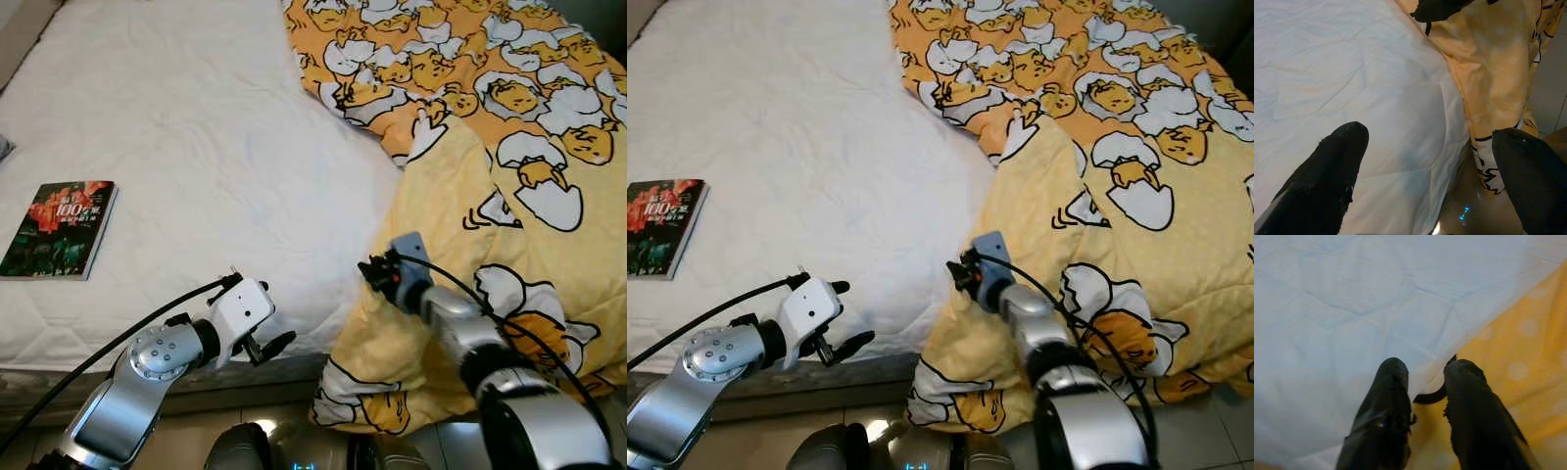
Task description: Clean up the room
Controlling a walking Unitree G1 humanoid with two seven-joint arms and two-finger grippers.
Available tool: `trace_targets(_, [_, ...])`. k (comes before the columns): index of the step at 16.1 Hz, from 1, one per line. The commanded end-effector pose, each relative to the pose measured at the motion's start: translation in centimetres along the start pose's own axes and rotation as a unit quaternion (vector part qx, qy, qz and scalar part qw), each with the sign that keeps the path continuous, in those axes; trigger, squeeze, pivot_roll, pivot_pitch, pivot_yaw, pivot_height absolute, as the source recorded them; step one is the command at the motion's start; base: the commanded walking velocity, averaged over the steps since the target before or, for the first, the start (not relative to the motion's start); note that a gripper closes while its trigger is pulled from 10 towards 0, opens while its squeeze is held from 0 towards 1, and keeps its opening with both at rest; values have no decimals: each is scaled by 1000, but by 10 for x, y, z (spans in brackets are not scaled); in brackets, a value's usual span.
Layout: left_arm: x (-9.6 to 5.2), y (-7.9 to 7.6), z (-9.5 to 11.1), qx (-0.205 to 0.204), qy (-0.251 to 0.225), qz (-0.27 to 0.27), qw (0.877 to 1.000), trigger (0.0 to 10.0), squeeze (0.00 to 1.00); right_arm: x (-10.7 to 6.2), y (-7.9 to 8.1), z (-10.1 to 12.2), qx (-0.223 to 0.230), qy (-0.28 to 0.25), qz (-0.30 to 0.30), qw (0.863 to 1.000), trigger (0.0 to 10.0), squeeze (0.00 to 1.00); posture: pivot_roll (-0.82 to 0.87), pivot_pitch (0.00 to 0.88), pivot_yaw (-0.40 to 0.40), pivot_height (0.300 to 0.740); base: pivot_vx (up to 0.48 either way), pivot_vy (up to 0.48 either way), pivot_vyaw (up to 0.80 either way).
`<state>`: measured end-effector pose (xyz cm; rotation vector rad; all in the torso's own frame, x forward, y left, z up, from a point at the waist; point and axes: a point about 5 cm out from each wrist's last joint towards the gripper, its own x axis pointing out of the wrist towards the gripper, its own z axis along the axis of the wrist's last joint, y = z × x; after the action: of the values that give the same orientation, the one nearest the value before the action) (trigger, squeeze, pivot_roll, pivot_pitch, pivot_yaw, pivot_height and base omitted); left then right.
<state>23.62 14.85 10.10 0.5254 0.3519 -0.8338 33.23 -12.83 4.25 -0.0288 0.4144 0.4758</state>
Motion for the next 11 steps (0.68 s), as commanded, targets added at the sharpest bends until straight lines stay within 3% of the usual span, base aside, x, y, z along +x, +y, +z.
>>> trace_targets(1, [0, -2, 0, 5, 1, -6, 1000, 10000, 1000, 2, 0, -1, 0, 13, -18, 1000, 10000, 1000, 67, 110, -13, 740, 0, 0, 0])
trace_targets(6, [-1, -4, -1, 5, 3, -9, 1000, 10000, 1000, 10, 11, 5, -3, 16, -43, 999, 10000, 1000, 67, 112, -5, 740, 0, 0, 0])
trace_targets(9, [4, -3, 1, 11, 0, -18, 1000, 10000, 1000, 15, 24, 1, -56, 31, -62, 996, 10000, 1000, 51, 114, 18, 740, 0, 0, 0])
trace_targets(11, [7, 0, 3, 14, -2, -18, 1000, 10000, 1000, 15, 24, -2, -89, 41, -75, 992, 10000, 1000, 47, 113, 18, 740, 0, 0, 0])
